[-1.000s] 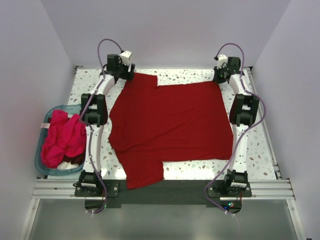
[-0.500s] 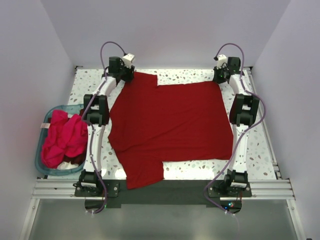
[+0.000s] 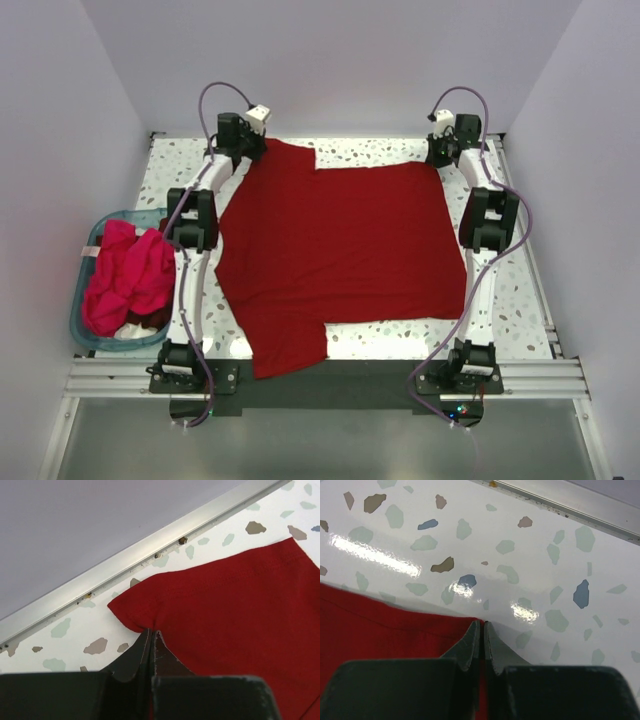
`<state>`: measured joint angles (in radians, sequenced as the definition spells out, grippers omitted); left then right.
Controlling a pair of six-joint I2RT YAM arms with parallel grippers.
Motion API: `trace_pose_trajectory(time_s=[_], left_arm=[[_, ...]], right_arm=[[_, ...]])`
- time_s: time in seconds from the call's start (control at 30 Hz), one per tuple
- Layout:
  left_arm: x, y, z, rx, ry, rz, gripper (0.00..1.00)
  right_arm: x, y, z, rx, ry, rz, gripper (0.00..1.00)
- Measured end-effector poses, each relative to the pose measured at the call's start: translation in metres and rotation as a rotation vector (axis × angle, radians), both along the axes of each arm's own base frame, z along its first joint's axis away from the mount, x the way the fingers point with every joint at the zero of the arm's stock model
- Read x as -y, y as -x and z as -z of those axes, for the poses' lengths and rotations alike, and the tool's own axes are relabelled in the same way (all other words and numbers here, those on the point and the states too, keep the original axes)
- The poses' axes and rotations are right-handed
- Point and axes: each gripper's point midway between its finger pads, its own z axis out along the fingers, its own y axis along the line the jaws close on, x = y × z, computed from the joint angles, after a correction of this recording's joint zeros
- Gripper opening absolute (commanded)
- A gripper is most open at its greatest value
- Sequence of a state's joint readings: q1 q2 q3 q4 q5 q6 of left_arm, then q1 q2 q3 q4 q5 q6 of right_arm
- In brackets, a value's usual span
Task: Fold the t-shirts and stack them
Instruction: Fold the tshirt
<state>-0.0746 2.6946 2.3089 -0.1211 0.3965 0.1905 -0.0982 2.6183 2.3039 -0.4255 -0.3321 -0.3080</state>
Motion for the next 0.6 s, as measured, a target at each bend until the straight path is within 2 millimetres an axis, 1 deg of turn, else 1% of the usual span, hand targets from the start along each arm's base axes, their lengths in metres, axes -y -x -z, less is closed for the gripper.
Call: trace_pose_trajectory(time_s=[0.1,0.2,0.33,0.5,0.53,0.6], left_arm=[[0.002,0.003,-0.008,0.017,0.012,0.01,0.0],[0.004,0.008,-0.027,0.039,0.03,0.025,0.0],[0.008,0.021,-0.07,0.093,0.053,0.059,0.0],[0.011,0.045,-0.125,0.165,0.066,0.107,0.0],[0.012,0.05,-0.134,0.179,0.064,0.117,0.0],[0.012,0.061,-0.145,0.198,0.057,0.137,0.0]], right_arm=[[0.0,0.002,-0.001,-0.004,-0.001,0.0,0.0],[0.0,0.004,-0.004,-0.006,-0.002,0.0,0.0],[-0.001,0.007,-0.016,0.003,-0.007,-0.006,0.0],[-0.003,0.016,-0.043,0.023,-0.022,-0.019,0.0],[-0.003,0.018,-0.047,0.026,-0.025,-0.021,0.0],[-0.002,0.021,-0.06,0.041,-0.032,-0.028,0.0]])
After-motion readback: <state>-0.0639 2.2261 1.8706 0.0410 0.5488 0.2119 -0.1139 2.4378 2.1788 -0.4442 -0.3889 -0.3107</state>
